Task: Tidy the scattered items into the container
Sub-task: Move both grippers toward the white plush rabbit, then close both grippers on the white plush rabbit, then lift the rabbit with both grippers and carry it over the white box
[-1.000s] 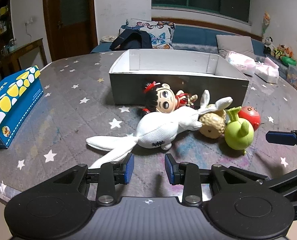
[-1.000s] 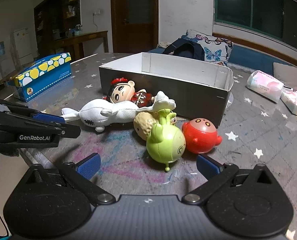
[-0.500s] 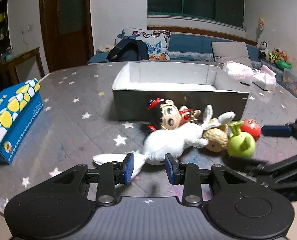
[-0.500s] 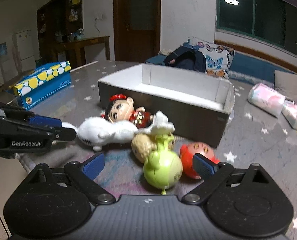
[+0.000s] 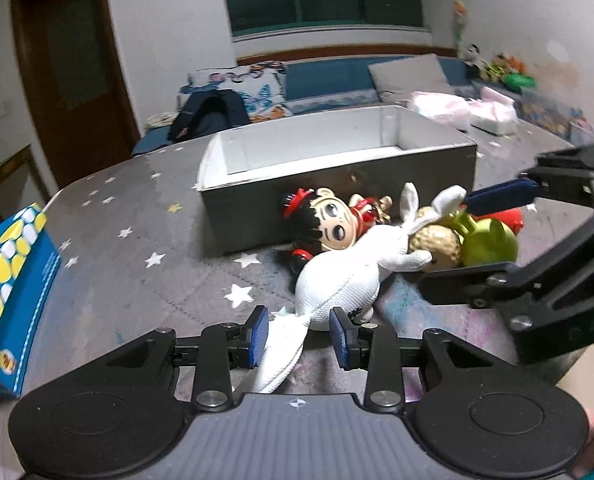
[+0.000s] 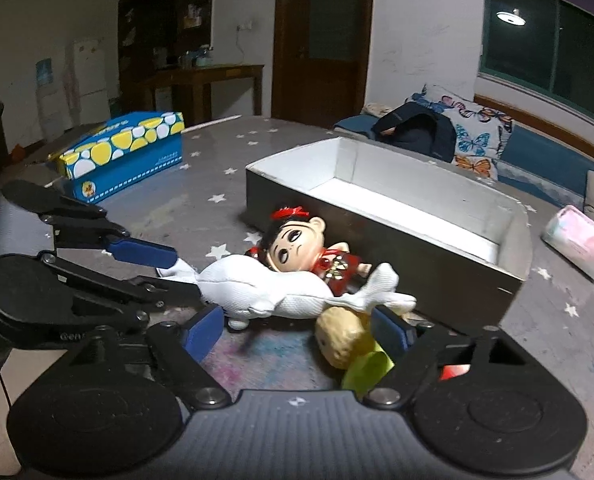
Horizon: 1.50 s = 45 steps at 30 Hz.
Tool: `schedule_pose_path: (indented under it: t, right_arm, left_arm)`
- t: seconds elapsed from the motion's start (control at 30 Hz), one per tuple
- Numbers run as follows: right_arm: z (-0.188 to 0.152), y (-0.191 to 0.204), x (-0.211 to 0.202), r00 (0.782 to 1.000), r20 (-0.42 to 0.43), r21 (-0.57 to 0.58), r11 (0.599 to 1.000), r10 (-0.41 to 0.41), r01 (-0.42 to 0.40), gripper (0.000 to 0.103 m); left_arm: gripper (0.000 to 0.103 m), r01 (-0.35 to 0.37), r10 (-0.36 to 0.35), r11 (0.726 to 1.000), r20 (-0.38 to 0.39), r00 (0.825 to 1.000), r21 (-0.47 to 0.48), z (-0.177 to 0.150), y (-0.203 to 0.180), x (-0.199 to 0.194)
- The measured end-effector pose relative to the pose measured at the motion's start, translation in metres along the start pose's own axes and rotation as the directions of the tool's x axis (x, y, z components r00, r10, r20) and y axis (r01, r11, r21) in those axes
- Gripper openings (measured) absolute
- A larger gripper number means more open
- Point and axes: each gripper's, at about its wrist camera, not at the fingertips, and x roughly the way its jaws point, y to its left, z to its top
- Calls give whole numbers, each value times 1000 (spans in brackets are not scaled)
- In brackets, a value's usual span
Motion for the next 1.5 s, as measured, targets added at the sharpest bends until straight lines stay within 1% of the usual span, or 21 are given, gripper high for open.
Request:
schedule_pose_path:
  t: [0.03, 0.13, 0.17, 0.2, 0.23, 0.3, 0.33, 0.4, 0.43, 0.47, 0.5, 0.6, 0.7, 0.83, 1.0, 1.1, 1.17, 1.27, 1.37, 1.43, 1.5]
  right_arm:
    - [1, 1, 2, 1000, -2, -5, 1000, -1, 1, 78]
    - [3, 3, 6, 1000, -8, -15, 1000, 13, -13, 71]
    - [3, 4, 7, 1000, -9, -16, 1000, 21, -21, 67]
    - [4, 4, 9, 1000, -11, -17, 1000, 24, -24, 62]
    - [4, 5, 12, 999, -18, -17, 999, 30, -30, 60]
    - [5, 4, 17, 999, -27, -10, 999, 36, -36, 48]
    - [5, 4, 18, 999, -29, -7, 999, 39, -39, 46]
    - [6, 5, 22, 999, -31, -3, 999, 44, -44, 35]
    - [7, 5, 22, 998, -29, -3, 999, 47, -47, 34]
    - [8, 6, 23, 998, -26, -5, 999, 50, -51, 29]
    - [9, 7, 23, 998, -25, -8, 999, 54, -54, 22]
    - [10, 9, 24, 998, -27, -19, 998, 53, -54, 13]
    - [12, 10, 21, 999, -17, -16, 999, 50, -51, 11]
    - [22, 7, 6, 998, 33, -4, 998, 61, -60, 10]
    - [42, -4, -13, 991, 99, 10, 996, 85, -86, 10]
    - [56, -12, -23, 987, 137, 9, 996, 87, -89, 10]
    - [66, -19, -29, 983, 165, 3, 997, 75, -77, 10]
    - [80, -33, -30, 980, 193, 3, 999, 51, -53, 10]
    - [95, -49, -23, 980, 201, 7, 1000, 13, -15, 10]
    - [104, -62, -15, 980, 197, 16, 1000, -17, 14, 10]
    - [112, -79, -2, 983, 179, 45, 999, -35, 27, 10]
  left_arm:
    - [36, 6, -6, 1000, -5, 1000, 8, 0, 0, 2]
    - [27, 22, -21, 999, -21, 1000, 27, -3, 1, 8]
    - [19, 25, -24, 999, -23, 999, 26, -3, 2, 9]
    - [16, 28, -28, 999, -26, 999, 20, -4, 3, 10]
    - [16, 31, -31, 999, -27, 999, 12, -4, 4, 11]
    - [11, 34, -34, 999, -25, 999, -4, -3, 8, 12]
    - [10, 37, -38, 999, -24, 999, -10, -4, 9, 12]
    - [9, 46, -46, 999, -21, 999, -20, -4, 11, 11]
    - [9, 49, -50, 998, -20, 999, -24, -4, 12, 11]
    - [8, 53, -53, 998, -18, 998, -30, -4, 13, 11]
    - [8, 56, -57, 998, -16, 998, -35, -4, 14, 10]
    - [7, 62, -62, 996, -7, 998, -57, -4, 17, 8]
    - [7, 65, -65, 995, 8, 998, -77, -2, 20, 2]
    - [7, 64, -61, 994, 46, 997, -83, 6, 23, -11]
    - [7, 68, -58, 994, 110, 992, -91, 27, 28, -25]
    - [7, 78, -65, 993, 146, 987, -87, 43, 33, -30]
    - [7, 78, -65, 994, 170, 983, -75, 57, 34, -31]
    - [7, 72, -59, 996, 204, 977, -57, 82, 34, -24]
    - [7, 73, -64, 997, 219, 974, -32, 110, 33, -8]
    - [7, 74, -70, 997, 217, 974, -9, 127, 31, 7]
    - [7, 72, -73, 997, 196, 978, 13, 144, 29, 28]
